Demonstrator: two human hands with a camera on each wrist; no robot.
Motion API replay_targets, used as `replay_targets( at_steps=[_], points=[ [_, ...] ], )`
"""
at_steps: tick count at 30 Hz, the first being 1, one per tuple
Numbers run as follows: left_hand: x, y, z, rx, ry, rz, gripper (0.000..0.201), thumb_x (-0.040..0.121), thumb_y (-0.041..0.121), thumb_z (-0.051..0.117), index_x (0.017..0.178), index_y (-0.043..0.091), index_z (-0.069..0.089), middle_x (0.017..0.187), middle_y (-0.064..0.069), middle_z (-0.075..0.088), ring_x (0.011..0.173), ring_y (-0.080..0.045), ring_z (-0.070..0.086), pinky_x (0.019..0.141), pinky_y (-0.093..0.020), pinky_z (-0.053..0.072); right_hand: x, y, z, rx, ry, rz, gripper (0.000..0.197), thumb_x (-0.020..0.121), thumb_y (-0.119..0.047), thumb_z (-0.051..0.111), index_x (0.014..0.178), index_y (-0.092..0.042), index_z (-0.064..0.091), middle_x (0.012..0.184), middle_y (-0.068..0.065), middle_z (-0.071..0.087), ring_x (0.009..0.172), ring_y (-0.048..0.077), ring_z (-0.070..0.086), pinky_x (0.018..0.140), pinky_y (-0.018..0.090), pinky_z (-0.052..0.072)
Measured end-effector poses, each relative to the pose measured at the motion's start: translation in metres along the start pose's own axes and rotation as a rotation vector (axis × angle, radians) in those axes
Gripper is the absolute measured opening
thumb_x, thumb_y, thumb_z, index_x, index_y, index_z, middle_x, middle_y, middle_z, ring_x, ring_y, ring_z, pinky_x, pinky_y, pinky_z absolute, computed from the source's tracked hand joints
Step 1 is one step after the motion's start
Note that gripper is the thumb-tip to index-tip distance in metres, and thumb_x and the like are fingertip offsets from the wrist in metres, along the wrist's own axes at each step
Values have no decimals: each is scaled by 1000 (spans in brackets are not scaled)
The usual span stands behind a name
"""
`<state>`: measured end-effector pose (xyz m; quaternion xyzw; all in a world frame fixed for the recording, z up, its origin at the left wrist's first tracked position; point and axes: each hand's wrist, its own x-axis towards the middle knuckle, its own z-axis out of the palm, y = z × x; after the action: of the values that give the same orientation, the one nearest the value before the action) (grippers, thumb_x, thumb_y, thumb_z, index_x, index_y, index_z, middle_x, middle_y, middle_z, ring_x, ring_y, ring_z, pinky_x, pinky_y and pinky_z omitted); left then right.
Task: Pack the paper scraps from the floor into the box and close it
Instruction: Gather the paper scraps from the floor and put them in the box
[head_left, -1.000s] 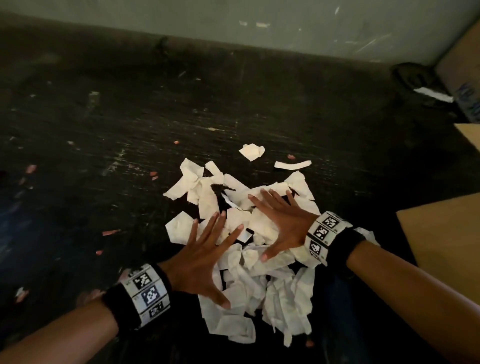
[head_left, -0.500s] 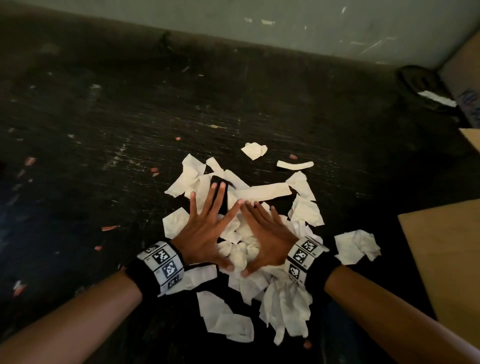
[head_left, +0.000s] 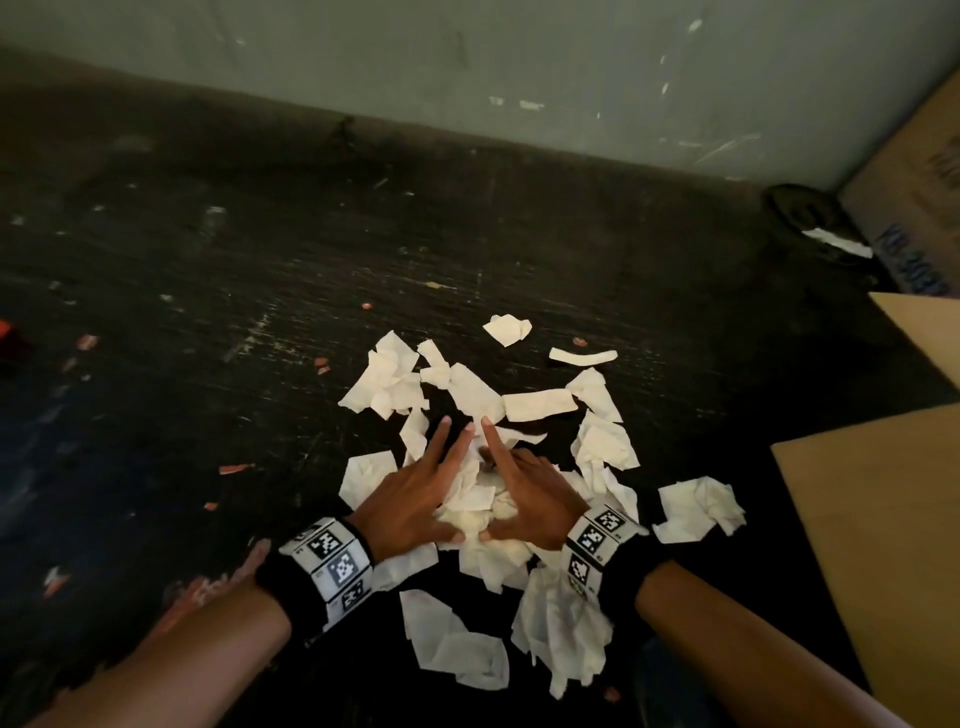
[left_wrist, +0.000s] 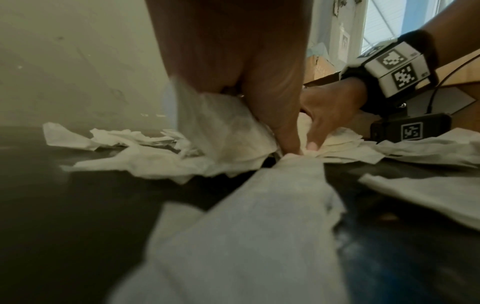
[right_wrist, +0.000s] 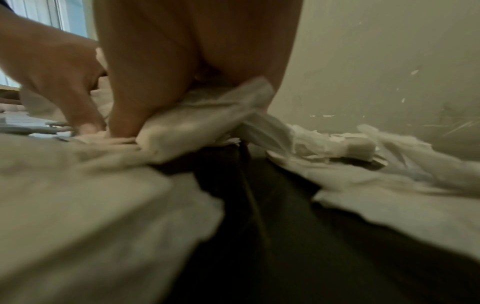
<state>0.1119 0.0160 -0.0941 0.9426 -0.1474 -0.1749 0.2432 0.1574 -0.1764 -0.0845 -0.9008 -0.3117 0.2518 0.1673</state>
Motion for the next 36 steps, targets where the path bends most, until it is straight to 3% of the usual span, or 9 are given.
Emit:
replay_targets(
  at_steps=[3, 6, 9, 11, 15, 20, 26, 32, 36],
  points=[
    [-6, 11, 1, 8, 48, -19, 118, 79, 35, 73, 133, 42, -31, 154, -11, -28, 117, -31, 56, 86, -38, 50, -4, -7, 3, 37, 58, -23, 129, 72, -30, 80, 146, -23, -26, 152, 12, 33, 135, 27, 37, 108, 42, 37],
    [-13, 22, 3, 37, 81, -43, 119, 81, 26, 72, 131, 41, -35, 153, -14, -28, 110, -29, 60, 85, -37, 52, -5, -13, 9, 50, 113, -54, 122, 76, -19, 78, 146, -18, -23, 160, 12, 4, 143, 27, 25, 113, 40, 32],
    [-16, 30, 9, 96, 126, -31, 126, 83, 23, 70, 124, 45, -46, 155, -16, -25, 96, -25, 66, 77, -34, 55, -8, -17, 18, 65, 161, -55, 113, 82, -20, 72, 143, -20, -23, 159, 7, -13, 146, 19, 17, 117, 20, 17],
    [-17, 33, 11, 121, 164, -23, 123, 86, 18, 66, 121, 46, -50, 156, -16, -21, 87, -24, 67, 68, -31, 54, -14, -22, 22, 96, 209, -17, 103, 87, -17, 65, 147, -21, -19, 160, 4, 5, 141, 16, 28, 108, 6, 17],
    [-21, 40, 11, 77, 210, -9, 118, 90, 12, 58, 116, 51, -51, 157, -12, -19, 105, -24, 63, 73, -33, 56, -33, -40, 20, 168, 291, 10, 89, 90, -4, 53, 150, -17, -11, 144, 6, 46, 119, 20, 56, 98, 28, 44],
    [-30, 64, -11, 69, 268, 62, 119, 89, 12, 59, 116, 53, -49, 148, 1, -35, 114, -23, 59, 79, -34, 56, -57, -48, 1, 116, 412, -19, 94, 90, -6, 54, 149, -25, -16, 132, 11, 57, 104, 25, 64, 89, 38, 51],
    [-35, 131, -67, 160, 374, 202, 120, 86, 5, 59, 122, 54, -44, 145, 9, -43, 93, -16, 66, 57, -23, 51, -125, -59, -73, 67, 552, -113, 103, 89, -6, 58, 143, -31, -26, 146, 14, 44, 115, 31, 59, 95, 43, 50],
    [-21, 239, -107, 153, 462, 420, 114, 91, 22, 60, 118, 58, -45, 143, 10, -44, 118, -18, 56, 86, -34, 53, -218, -32, -148, 73, 709, -126, 106, 89, -24, 64, 136, -44, -29, 152, -3, 34, 127, 7, 43, 93, -7, 25],
    [9, 333, -101, 121, 511, 589, 110, 90, 31, 62, 121, 61, -39, 147, 9, -36, 116, -22, 58, 83, -41, 56, -298, 16, -182, -42, 840, -90, 107, 87, -16, 65, 142, -35, -24, 144, 3, 48, 120, 11, 53, 93, -1, 32]
  ],
)
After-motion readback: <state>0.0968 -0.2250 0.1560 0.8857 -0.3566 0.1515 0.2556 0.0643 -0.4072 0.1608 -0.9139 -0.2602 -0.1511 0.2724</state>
